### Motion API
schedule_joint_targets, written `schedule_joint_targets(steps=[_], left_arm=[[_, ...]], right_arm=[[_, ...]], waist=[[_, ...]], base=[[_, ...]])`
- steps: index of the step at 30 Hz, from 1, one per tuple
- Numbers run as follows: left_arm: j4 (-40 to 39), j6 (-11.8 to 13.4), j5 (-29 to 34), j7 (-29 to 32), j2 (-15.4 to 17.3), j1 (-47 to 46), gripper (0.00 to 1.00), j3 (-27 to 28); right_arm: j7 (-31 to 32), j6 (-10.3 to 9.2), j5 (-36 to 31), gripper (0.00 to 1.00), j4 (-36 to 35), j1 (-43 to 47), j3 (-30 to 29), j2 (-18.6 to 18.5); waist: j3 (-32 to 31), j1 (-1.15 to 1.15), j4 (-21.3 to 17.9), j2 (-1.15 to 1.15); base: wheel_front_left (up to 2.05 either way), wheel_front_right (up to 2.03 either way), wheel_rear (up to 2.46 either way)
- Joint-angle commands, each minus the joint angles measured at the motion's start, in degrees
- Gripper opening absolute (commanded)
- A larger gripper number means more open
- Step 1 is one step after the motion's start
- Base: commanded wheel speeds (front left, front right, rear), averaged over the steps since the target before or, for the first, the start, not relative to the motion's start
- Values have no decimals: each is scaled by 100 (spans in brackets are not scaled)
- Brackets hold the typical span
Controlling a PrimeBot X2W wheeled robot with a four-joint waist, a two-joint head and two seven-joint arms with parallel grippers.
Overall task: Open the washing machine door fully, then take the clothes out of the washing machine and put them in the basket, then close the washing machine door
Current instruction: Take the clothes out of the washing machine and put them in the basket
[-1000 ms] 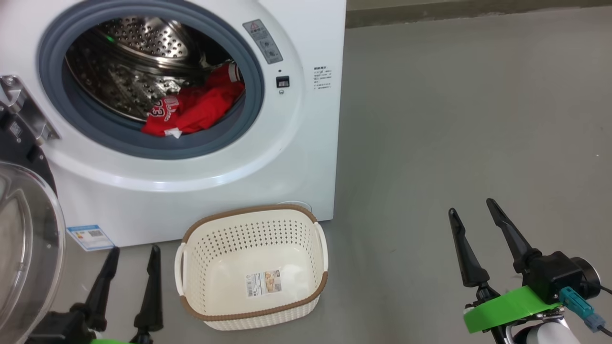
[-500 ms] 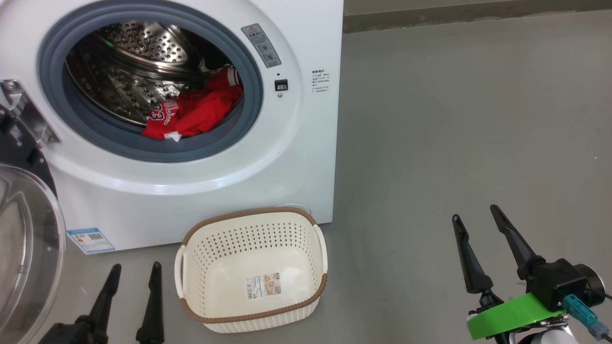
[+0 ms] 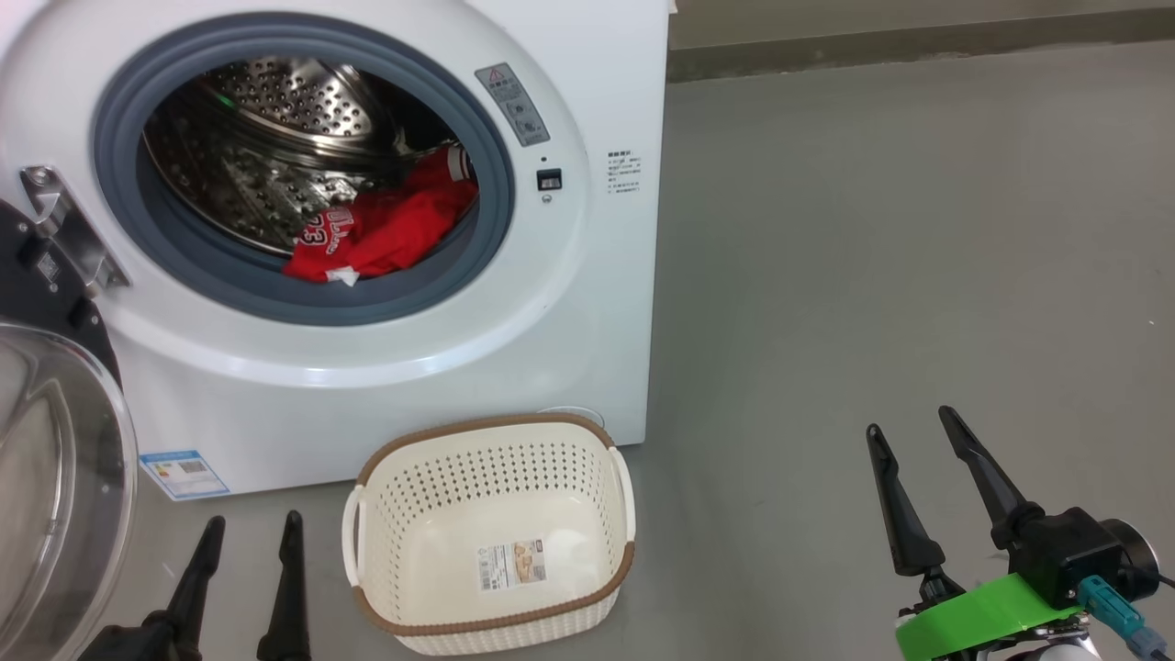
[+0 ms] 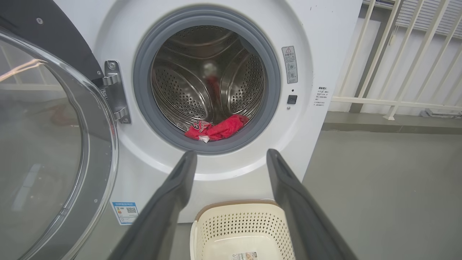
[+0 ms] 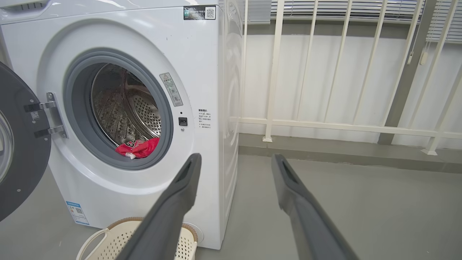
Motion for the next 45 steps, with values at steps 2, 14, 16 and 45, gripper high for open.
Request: schedule_joint_targets(steps=[2, 14, 16, 45], left_arm=[[-137, 33, 44, -14, 158, -160, 100, 199], [-365, -112, -76, -84, 157, -111, 100, 198], [-371, -76, -46, -66, 172, -109, 100, 189], [-473, 82, -209, -82, 22, -404, 100, 218]], right_arm=[[-37, 20, -63, 100, -124, -88, 136, -23], [-37, 20, -88, 100, -62, -78, 148, -23], [-37, 20, -89, 100, -56, -85, 152, -23], [-37, 20, -104, 100, -91, -329, 231, -23]], waist=[[-6, 0, 9, 0], [17, 0, 27, 0], [33, 0, 27, 0], [638, 0, 121, 0]], base=[[129, -129, 0], [169, -169, 0], [102, -102, 0], [10, -10, 0]])
